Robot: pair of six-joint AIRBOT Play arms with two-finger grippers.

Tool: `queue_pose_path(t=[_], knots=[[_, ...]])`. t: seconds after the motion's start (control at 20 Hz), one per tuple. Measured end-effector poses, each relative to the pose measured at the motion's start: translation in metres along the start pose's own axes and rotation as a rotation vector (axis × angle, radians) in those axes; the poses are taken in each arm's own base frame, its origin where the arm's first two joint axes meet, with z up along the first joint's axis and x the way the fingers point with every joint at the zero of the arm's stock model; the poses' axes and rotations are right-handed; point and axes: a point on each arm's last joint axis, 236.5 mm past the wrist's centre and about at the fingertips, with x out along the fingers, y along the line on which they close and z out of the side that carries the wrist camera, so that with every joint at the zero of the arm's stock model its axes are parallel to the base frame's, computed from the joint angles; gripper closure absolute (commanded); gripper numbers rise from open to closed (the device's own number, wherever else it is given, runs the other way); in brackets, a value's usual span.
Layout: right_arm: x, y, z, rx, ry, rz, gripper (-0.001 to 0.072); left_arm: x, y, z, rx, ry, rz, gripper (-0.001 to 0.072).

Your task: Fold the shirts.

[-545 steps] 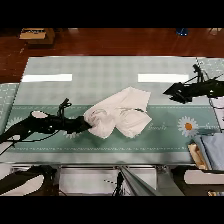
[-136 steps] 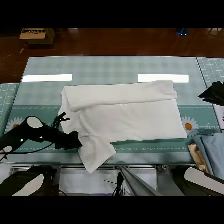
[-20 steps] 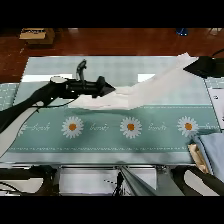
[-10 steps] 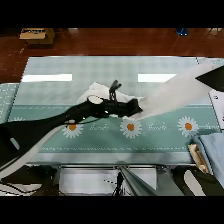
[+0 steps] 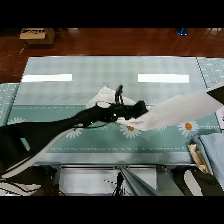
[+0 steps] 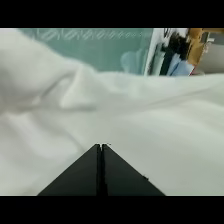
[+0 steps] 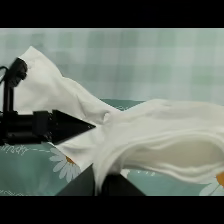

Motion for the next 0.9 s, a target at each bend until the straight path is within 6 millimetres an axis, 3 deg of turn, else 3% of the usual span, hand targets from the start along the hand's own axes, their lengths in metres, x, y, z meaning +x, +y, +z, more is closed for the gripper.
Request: queue_pose_path(t=[0.1, 0.2, 0.3, 0.45, 0.6, 0.7, 0.9], knots=[[0.0, 0.001, 0.003, 0.0, -0.014, 0.006, 0.069, -0.036, -0.021, 0.053, 0.072, -0.103, -0.028, 0.069], [0.002, 0.008, 0.009, 0.002, -0.029, 0.038, 0.069, -0.084, -0.045, 0.103, 0.162, -0.211, -0.052, 0.069], [0.008, 0.012, 0.019, 0.005, -0.045, 0.073, 0.069, -0.149, -0.071, 0.153, 0.259, -0.345, -0.065, 0.069], [0.024, 0.017, 0.036, 0.02, -0.058, 0.138, 0.069, -0.256, -0.104, 0.201, 0.39, -0.53, -0.069, 0.069], [0.057, 0.033, 0.042, -0.013, -0.007, 0.203, 0.069, -0.359, -0.126, 0.219, 0.481, -0.686, -0.056, 0.069], [0.09, 0.052, 0.039, -0.06, 0.054, 0.238, 0.069, -0.412, -0.134, 0.217, 0.519, -0.762, -0.037, 0.069], [0.169, 0.102, 0.021, -0.132, 0.172, 0.294, 0.069, -0.471, -0.126, 0.2, 0.561, -0.809, 0.067, 0.0689]])
